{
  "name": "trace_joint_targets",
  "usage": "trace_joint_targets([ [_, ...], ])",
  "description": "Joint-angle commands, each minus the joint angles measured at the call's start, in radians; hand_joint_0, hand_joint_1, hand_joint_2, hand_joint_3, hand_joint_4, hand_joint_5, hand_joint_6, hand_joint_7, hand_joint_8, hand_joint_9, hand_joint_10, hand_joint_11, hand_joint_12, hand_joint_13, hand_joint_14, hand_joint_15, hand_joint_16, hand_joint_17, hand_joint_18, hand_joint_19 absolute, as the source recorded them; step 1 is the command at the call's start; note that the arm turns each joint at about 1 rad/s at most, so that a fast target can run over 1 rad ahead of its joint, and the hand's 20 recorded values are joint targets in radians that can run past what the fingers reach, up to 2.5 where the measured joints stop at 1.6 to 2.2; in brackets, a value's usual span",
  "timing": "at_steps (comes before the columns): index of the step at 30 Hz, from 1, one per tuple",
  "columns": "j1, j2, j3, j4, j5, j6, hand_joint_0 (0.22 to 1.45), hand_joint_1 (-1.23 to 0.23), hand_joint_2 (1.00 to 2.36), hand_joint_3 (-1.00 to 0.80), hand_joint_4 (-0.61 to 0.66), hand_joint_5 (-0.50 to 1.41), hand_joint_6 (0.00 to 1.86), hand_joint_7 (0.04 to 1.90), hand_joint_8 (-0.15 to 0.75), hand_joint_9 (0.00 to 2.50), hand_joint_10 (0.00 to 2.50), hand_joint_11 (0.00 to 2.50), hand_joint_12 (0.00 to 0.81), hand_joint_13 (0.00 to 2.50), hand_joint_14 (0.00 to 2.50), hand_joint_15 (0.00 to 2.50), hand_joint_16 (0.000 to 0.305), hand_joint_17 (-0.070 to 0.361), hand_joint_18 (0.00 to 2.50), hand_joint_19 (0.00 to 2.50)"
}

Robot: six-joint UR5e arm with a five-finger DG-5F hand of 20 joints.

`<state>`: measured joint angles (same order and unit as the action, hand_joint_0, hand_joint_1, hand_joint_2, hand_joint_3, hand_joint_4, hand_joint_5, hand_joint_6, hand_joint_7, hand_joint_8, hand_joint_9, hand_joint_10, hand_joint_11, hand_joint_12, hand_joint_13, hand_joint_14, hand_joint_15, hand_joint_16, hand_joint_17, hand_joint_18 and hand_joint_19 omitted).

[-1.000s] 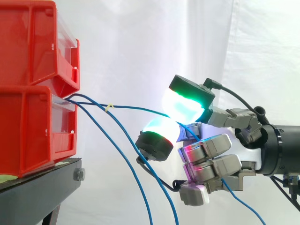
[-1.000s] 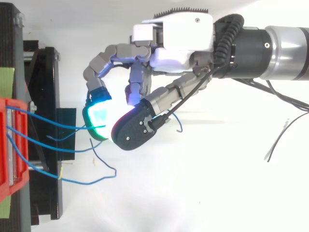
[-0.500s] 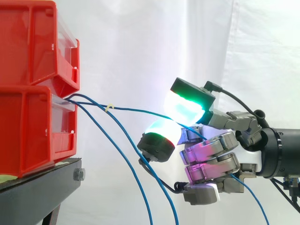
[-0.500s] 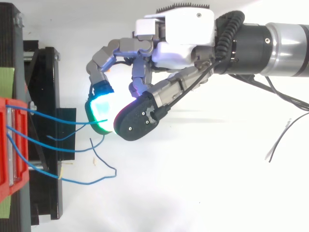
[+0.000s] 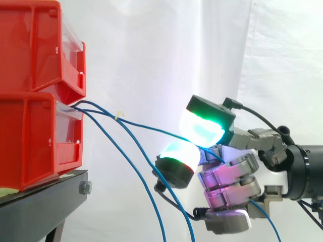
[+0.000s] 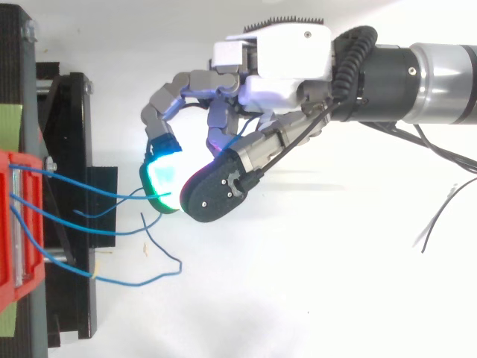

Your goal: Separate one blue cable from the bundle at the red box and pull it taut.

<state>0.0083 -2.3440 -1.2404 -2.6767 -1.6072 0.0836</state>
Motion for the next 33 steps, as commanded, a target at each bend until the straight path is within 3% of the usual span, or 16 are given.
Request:
trace_joint_targets([
  [1, 0.001, 0.000, -0.016, 0.005, 0.000, -0.005, 0.65, -0.65, 1.01, -0.25, 0.15, -0.11, 0.89, 1.27, 0.372, 1.37, 1.19, 1.74, 0.412, 1.31, 1.48, 1.54, 0.055, 0.123, 1.28, 1.06],
  [2, 0.002, 0.000, -0.019, 0.005, 0.000, -0.007, 0.65, -0.65, 1.01, -0.25, 0.15, -0.11, 0.89, 1.26, 0.378, 1.35, 1.39, 1.66, 0.409, 1.31, 1.48, 1.55, 0.055, 0.123, 1.28, 1.06],
  [5, 0.002, 0.000, -0.024, 0.000, -0.002, -0.008, 0.65, -0.65, 1.01, -0.25, 0.15, -0.11, 0.89, 1.26, 0.376, 1.33, 1.55, 1.65, 0.414, 1.30, 1.48, 1.54, 0.055, 0.123, 1.28, 1.05],
  [15, 0.001, 0.002, -0.024, -0.009, -0.008, -0.013, 0.65, -0.64, 1.01, -0.25, 0.15, -0.11, 0.89, 1.26, 0.386, 1.32, 1.64, 1.64, 0.409, 1.30, 1.47, 1.52, 0.055, 0.124, 1.27, 1.04],
  [19, -0.010, 0.012, -0.024, -0.034, -0.048, -0.054, 0.65, -0.64, 1.01, -0.25, 0.15, -0.11, 0.89, 1.26, 0.384, 1.32, 1.64, 1.62, 0.410, 1.30, 1.46, 1.54, 0.055, 0.123, 1.27, 1.05],
  [23, -0.022, 0.054, -0.030, -0.109, -0.085, -0.119, 0.65, -0.65, 1.01, -0.25, 0.15, -0.11, 0.89, 1.26, 0.386, 1.32, 1.62, 1.63, 0.409, 1.30, 1.45, 1.54, 0.055, 0.123, 1.27, 1.05],
  [26, -0.027, 0.098, -0.064, -0.130, -0.082, -0.148, 0.65, -0.65, 1.01, -0.25, 0.15, -0.11, 0.89, 1.26, 0.384, 1.32, 1.60, 1.65, 0.414, 1.30, 1.45, 1.55, 0.055, 0.124, 1.27, 1.04],
  [29, -0.024, 0.147, -0.122, -0.129, -0.066, -0.156, 0.65, -0.65, 1.01, -0.25, 0.15, -0.11, 0.89, 1.26, 0.383, 1.32, 1.59, 1.64, 0.416, 1.31, 1.44, 1.54, 0.055, 0.124, 1.27, 1.04],
  [31, -0.021, 0.187, -0.166, -0.127, -0.016, -0.151, 0.65, -0.65, 1.01, -0.25, 0.15, -0.11, 0.89, 1.26, 0.381, 1.32, 1.58, 1.64, 0.416, 1.31, 1.43, 1.54, 0.055, 0.123, 1.27, 1.05],
  [33, -0.019, 0.192, -0.174, -0.130, 0.026, -0.134, 0.65, -0.65, 1.01, -0.25, 0.15, -0.11, 0.89, 1.27, 0.383, 1.33, 1.58, 1.64, 0.414, 1.31, 1.42, 1.56, 0.055, 0.124, 1.27, 1.04],
])
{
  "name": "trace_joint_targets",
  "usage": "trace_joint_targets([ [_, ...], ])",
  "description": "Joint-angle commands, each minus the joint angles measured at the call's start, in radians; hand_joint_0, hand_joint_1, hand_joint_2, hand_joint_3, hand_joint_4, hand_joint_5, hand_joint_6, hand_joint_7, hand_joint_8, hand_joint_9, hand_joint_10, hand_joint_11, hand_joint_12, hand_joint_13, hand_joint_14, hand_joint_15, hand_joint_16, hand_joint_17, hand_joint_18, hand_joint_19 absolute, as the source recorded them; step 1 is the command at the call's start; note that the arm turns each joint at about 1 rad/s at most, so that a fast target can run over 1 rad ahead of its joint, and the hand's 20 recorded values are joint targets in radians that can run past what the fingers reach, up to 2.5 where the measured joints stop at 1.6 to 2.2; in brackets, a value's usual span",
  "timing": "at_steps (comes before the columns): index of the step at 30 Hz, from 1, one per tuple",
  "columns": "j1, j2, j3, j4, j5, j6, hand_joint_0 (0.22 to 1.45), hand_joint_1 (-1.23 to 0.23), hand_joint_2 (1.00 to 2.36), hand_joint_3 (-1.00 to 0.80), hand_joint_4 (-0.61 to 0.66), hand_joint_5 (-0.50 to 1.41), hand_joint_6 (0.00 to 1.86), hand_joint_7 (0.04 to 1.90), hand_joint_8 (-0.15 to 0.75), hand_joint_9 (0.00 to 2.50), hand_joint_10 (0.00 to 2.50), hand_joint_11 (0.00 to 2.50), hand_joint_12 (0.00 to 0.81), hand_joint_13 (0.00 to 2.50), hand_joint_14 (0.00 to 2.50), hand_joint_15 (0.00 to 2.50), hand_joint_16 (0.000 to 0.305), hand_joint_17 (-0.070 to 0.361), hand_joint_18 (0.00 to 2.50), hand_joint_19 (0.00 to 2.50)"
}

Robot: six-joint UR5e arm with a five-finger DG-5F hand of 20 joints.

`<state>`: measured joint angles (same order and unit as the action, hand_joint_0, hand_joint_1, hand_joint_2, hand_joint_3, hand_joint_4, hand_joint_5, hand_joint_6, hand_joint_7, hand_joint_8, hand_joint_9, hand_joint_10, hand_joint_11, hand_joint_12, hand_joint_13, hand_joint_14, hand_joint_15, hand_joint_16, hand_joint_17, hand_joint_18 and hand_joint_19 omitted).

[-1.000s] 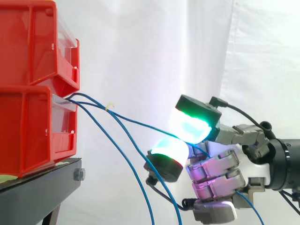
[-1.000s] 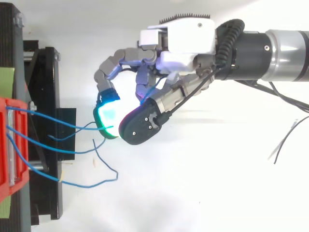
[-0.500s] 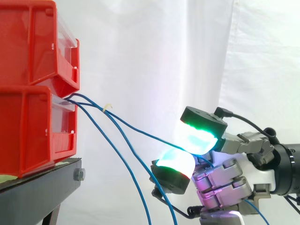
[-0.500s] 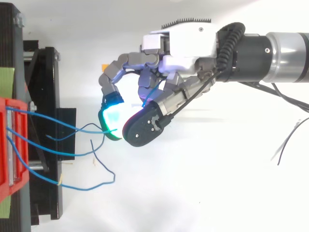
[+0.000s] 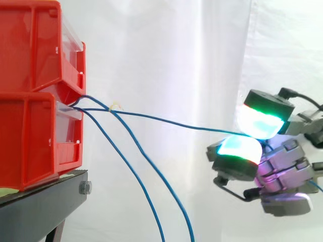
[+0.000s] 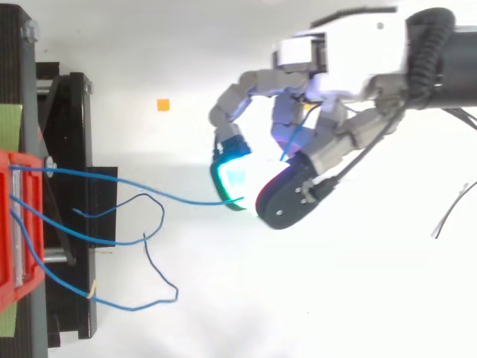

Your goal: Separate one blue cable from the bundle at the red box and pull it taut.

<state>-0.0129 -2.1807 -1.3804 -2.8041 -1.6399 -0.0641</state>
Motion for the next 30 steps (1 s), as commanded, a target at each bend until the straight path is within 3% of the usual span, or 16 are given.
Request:
trace_joint_targets([
  [1, 0.002, 0.029, -0.034, -0.005, 0.064, 0.024, 0.65, -0.65, 1.01, -0.25, 0.15, -0.11, 0.89, 1.27, 0.382, 1.32, 1.58, 1.64, 0.412, 1.31, 1.42, 1.55, 0.055, 0.123, 1.27, 1.05],
  [5, 0.002, 0.027, -0.034, -0.037, 0.058, 0.066, 0.65, -0.65, 1.01, -0.25, 0.14, -0.11, 0.89, 1.27, 0.386, 1.33, 1.58, 1.65, 0.416, 1.31, 1.42, 1.54, 0.055, 0.124, 1.27, 1.05],
  [12, 0.004, 0.027, -0.034, -0.052, 0.061, 0.040, 0.65, -0.65, 1.01, -0.25, 0.14, -0.11, 0.89, 1.27, 0.384, 1.33, 1.57, 1.65, 0.412, 1.31, 1.41, 1.54, 0.055, 0.124, 1.27, 1.04],
  [30, 0.004, 0.027, -0.034, -0.052, 0.063, 0.038, 0.65, -0.65, 1.01, -0.24, 0.14, -0.11, 0.89, 1.27, 0.389, 1.34, 1.56, 1.65, 0.419, 1.33, 1.38, 1.56, 0.055, 0.125, 1.28, 1.06],
])
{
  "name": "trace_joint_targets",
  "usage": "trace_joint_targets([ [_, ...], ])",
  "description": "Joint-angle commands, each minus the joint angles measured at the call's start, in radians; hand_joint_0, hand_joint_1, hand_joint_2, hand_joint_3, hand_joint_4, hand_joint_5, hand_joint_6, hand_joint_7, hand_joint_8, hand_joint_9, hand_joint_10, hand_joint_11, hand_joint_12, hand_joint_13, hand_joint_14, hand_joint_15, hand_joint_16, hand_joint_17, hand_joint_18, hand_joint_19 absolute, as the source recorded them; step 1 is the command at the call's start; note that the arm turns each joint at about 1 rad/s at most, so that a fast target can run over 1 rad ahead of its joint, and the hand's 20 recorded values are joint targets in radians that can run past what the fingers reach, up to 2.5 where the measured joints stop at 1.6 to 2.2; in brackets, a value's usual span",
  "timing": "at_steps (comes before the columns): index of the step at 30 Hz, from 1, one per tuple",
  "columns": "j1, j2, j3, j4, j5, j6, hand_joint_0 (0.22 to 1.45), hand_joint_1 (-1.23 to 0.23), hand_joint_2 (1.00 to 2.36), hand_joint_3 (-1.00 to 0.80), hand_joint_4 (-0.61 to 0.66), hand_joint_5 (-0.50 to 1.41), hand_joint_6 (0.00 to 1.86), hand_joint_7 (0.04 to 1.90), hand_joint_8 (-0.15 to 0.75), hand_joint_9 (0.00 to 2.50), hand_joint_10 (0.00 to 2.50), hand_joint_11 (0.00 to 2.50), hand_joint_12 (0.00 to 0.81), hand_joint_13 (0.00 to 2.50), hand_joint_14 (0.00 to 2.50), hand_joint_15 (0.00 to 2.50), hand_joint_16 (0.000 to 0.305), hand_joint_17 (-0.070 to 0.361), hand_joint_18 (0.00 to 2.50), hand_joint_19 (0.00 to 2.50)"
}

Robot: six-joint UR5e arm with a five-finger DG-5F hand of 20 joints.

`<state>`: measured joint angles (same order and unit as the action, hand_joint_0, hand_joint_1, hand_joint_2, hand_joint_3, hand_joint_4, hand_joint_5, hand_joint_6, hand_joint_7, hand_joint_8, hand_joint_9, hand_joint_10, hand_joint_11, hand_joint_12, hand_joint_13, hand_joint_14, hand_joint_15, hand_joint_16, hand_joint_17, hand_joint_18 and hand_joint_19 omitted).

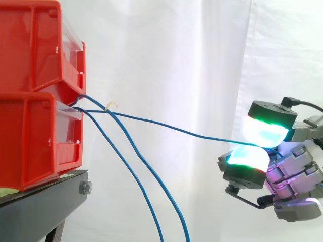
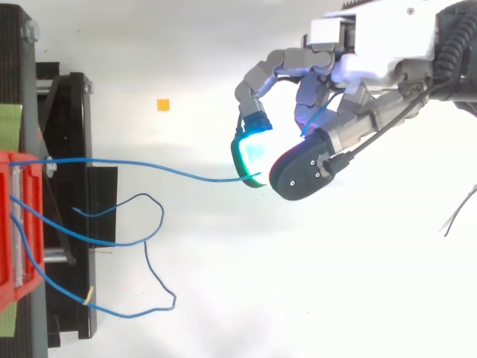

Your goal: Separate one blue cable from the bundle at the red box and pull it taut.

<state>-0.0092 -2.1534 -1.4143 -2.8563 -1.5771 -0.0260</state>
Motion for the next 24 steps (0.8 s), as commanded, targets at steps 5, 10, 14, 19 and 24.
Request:
trace_joint_targets([
  [5, 0.000, 0.000, 0.000, 0.000, -0.001, 0.000, 0.65, -0.66, 1.01, -0.24, 0.14, -0.11, 0.89, 1.27, 0.379, 1.34, 1.56, 1.66, 0.415, 1.33, 1.39, 1.54, 0.056, 0.127, 1.29, 1.05],
  [10, 0.000, 0.000, 0.000, 0.000, 0.000, 0.000, 0.65, -0.66, 1.01, -0.24, 0.14, -0.11, 0.89, 1.27, 0.381, 1.34, 1.56, 1.66, 0.414, 1.33, 1.39, 1.55, 0.056, 0.126, 1.29, 1.06],
  [14, 0.000, 0.000, -0.002, 0.000, 0.000, 0.000, 0.65, -0.66, 1.01, -0.24, 0.14, -0.11, 0.89, 1.27, 0.380, 1.34, 1.56, 1.66, 0.420, 1.33, 1.39, 1.55, 0.056, 0.127, 1.29, 1.06],
  [19, 0.000, 0.000, 0.000, 0.000, 0.000, 0.000, 0.65, -0.66, 1.01, -0.24, 0.14, -0.11, 0.89, 1.27, 0.386, 1.34, 1.56, 1.64, 0.416, 1.33, 1.39, 1.55, 0.057, 0.128, 1.29, 1.05],
  [24, 0.000, 0.001, 0.000, 0.000, 0.000, 0.000, 0.65, -0.66, 1.01, -0.24, 0.14, -0.11, 0.89, 1.27, 0.381, 1.34, 1.54, 1.65, 0.414, 1.33, 1.38, 1.56, 0.057, 0.127, 1.29, 1.04],
])
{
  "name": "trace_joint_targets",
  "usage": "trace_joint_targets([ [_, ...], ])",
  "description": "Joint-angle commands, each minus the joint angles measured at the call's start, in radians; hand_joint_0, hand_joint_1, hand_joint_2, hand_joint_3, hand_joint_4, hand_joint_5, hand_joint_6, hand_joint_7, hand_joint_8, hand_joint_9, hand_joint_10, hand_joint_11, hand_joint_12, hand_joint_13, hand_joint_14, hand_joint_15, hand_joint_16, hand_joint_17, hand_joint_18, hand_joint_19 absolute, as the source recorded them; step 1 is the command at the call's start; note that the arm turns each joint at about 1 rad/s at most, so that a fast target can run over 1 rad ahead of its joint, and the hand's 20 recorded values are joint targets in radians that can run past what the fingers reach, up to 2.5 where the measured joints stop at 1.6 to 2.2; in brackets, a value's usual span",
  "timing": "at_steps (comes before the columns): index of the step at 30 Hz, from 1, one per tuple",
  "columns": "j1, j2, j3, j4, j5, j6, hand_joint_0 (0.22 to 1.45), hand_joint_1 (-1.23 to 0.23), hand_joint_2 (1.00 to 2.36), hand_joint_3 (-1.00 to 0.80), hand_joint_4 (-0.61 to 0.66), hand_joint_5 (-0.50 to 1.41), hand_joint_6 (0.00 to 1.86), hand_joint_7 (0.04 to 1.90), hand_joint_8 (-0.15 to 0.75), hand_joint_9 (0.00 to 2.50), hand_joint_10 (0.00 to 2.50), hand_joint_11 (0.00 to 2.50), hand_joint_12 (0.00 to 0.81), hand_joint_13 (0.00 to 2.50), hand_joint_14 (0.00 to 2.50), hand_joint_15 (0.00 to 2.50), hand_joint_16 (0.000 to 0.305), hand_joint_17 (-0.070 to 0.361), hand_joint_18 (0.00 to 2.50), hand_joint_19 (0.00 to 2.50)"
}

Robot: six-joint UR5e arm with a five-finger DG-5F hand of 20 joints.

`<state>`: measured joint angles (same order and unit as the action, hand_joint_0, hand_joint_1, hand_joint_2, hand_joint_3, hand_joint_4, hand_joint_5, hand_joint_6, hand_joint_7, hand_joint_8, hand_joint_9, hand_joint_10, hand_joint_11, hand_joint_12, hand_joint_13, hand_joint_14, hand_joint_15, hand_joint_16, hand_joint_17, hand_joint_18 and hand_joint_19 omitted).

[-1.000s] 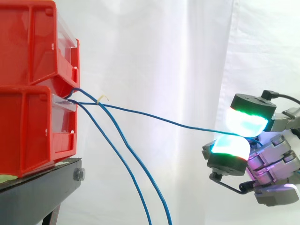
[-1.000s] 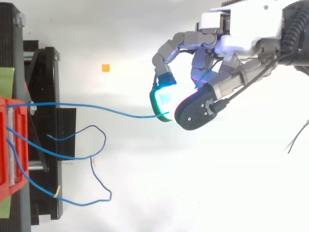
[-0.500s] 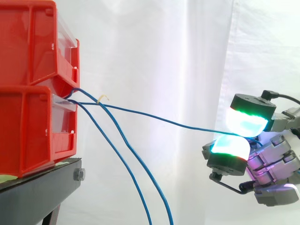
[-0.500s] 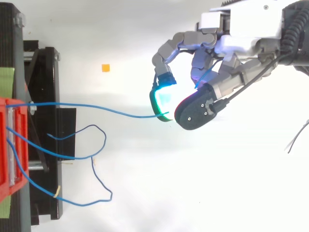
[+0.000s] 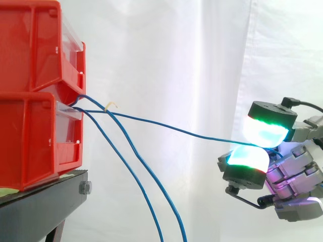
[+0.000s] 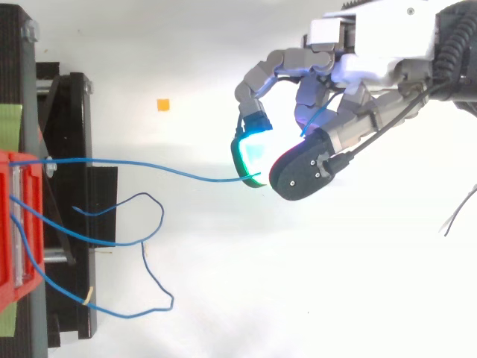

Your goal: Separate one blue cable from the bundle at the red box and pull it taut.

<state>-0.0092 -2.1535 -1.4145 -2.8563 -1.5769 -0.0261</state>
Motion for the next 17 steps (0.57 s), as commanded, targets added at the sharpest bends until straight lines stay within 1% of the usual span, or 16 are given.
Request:
trace_joint_targets([
  [1, 0.000, 0.000, 0.000, 0.000, 0.000, 0.000, 0.65, -0.66, 1.01, -0.24, 0.14, -0.11, 0.89, 1.27, 0.379, 1.34, 1.54, 1.65, 0.414, 1.33, 1.37, 1.55, 0.057, 0.128, 1.29, 1.04],
  [3, 0.000, 0.001, 0.000, 0.000, 0.000, 0.000, 0.65, -0.66, 1.01, -0.24, 0.14, -0.11, 0.89, 1.27, 0.388, 1.35, 1.54, 1.63, 0.414, 1.34, 1.37, 1.56, 0.057, 0.127, 1.29, 1.04],
  [17, 0.000, 0.001, 0.000, 0.000, 0.000, 0.000, 0.65, -0.67, 1.01, -0.24, 0.15, -0.11, 0.89, 1.27, 0.376, 1.35, 1.50, 1.65, 0.419, 1.34, 1.36, 1.56, 0.056, 0.127, 1.28, 1.05],
])
